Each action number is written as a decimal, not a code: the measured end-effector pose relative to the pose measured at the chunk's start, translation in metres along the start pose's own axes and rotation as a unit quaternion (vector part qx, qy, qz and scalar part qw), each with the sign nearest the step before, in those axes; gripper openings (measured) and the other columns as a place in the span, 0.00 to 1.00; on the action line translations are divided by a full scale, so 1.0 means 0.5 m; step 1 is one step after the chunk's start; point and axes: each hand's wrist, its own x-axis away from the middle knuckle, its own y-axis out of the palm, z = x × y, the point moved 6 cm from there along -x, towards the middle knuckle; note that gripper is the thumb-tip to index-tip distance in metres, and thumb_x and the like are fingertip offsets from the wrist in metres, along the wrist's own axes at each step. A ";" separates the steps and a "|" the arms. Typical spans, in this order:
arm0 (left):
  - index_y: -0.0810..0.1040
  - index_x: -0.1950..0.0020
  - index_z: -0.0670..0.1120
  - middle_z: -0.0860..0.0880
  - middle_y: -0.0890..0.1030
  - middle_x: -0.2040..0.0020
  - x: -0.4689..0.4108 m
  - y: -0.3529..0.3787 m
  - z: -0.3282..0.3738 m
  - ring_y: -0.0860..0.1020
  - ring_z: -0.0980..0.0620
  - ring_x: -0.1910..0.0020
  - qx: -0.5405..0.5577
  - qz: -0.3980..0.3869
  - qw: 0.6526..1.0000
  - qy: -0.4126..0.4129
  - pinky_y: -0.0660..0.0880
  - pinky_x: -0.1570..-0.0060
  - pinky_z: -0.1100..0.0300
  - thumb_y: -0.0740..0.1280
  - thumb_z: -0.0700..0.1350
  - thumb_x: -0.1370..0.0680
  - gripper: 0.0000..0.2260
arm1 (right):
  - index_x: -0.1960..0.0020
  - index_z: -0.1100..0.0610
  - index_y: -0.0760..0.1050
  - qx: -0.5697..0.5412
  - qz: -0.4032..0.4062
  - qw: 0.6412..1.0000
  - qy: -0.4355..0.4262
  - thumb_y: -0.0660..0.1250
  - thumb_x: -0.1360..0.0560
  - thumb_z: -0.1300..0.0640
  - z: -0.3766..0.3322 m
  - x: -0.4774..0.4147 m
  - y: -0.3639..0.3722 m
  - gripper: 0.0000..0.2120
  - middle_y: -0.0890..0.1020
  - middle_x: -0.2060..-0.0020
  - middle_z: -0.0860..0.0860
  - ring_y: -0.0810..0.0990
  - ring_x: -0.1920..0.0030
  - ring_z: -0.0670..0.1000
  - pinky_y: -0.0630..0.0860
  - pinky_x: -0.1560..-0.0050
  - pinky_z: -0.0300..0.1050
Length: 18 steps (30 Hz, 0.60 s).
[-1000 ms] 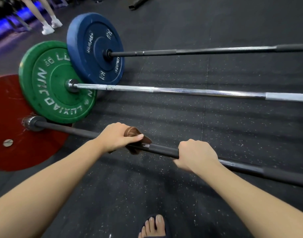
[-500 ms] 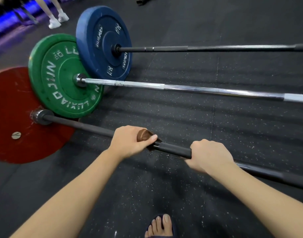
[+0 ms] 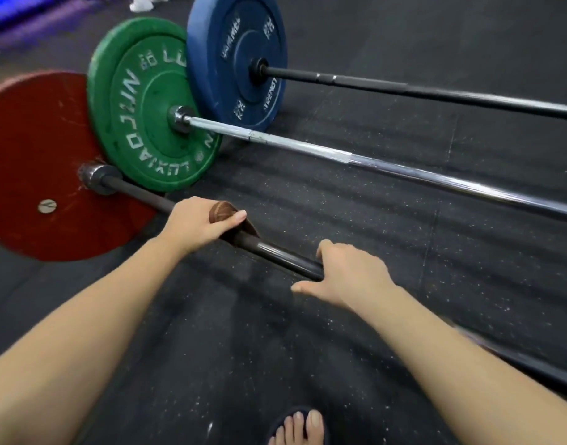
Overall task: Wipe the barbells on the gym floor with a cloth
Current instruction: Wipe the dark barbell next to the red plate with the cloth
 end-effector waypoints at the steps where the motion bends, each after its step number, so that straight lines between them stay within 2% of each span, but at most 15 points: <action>1: 0.82 0.61 0.59 0.54 0.83 0.65 -0.001 -0.003 -0.017 0.82 0.48 0.57 0.001 0.020 1.000 -0.018 0.76 0.56 0.51 0.51 0.81 0.30 0.31 | 0.38 0.52 0.70 -0.003 -0.016 1.000 -0.004 0.65 0.30 0.25 -0.022 -0.014 0.010 0.35 0.80 0.46 0.49 0.80 0.50 0.55 0.74 0.56 0.49; 3: 0.84 0.59 0.54 0.54 0.82 0.66 -0.003 0.000 -0.022 0.82 0.49 0.57 -0.011 0.054 0.997 -0.062 0.74 0.57 0.52 0.52 0.78 0.29 0.32 | 0.48 0.53 0.72 -0.005 -0.013 1.000 0.000 0.65 0.27 0.27 -0.048 -0.034 0.025 0.29 0.79 0.58 0.49 0.76 0.63 0.53 0.71 0.63 0.47; 5: 0.84 0.59 0.51 0.52 0.83 0.65 0.002 0.012 -0.010 0.81 0.48 0.56 -0.033 0.070 0.992 -0.100 0.74 0.57 0.52 0.51 0.76 0.28 0.33 | 0.56 0.54 0.72 0.004 0.009 1.000 0.018 0.64 0.25 0.29 -0.051 -0.043 0.026 0.26 0.77 0.65 0.49 0.73 0.69 0.52 0.70 0.64 0.46; 10: 0.81 0.63 0.50 0.54 0.80 0.67 0.046 0.048 0.060 0.75 0.52 0.62 -0.011 0.087 0.995 -0.049 0.73 0.58 0.53 0.56 0.71 0.23 0.28 | 0.56 0.52 0.71 0.020 0.028 0.999 0.032 0.64 0.23 0.34 -0.048 -0.045 0.023 0.21 0.73 0.68 0.48 0.73 0.68 0.54 0.71 0.63 0.46; 13: 0.84 0.60 0.54 0.56 0.83 0.63 0.047 0.053 0.092 0.78 0.52 0.61 -0.010 0.074 0.997 0.003 0.74 0.55 0.55 0.58 0.70 0.23 0.25 | 0.55 0.51 0.70 0.021 0.043 0.999 0.025 0.64 0.22 0.37 -0.051 -0.044 0.023 0.17 0.72 0.68 0.47 0.72 0.69 0.53 0.71 0.63 0.46; 18: 0.84 0.55 0.55 0.57 0.83 0.63 0.013 0.036 0.039 0.81 0.55 0.60 -0.005 -0.060 0.998 0.037 0.77 0.56 0.52 0.56 0.74 0.25 0.27 | 0.55 0.51 0.70 0.027 0.042 0.998 0.024 0.62 0.21 0.37 -0.050 -0.041 0.020 0.17 0.73 0.68 0.47 0.72 0.70 0.51 0.73 0.63 0.45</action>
